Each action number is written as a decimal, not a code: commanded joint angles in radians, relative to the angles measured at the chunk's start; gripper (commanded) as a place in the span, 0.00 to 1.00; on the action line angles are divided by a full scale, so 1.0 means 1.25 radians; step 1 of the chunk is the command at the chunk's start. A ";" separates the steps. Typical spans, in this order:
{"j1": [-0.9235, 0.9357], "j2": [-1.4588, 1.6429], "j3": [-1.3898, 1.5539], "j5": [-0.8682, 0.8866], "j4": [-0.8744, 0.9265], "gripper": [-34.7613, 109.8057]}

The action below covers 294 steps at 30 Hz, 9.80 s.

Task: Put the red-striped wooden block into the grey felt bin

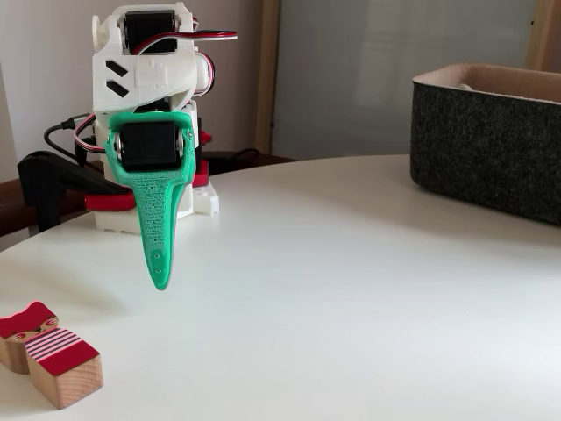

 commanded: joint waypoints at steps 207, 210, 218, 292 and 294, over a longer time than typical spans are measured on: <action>0.128 -1.304 -1.015 -0.457 0.297 0.43; 0.131 -1.304 -1.016 -0.449 0.279 0.43; 0.144 -1.341 -1.037 -0.438 0.237 0.43; 0.177 -1.420 -1.217 -0.428 0.147 0.27; 0.173 -1.398 -1.225 -0.426 0.147 0.27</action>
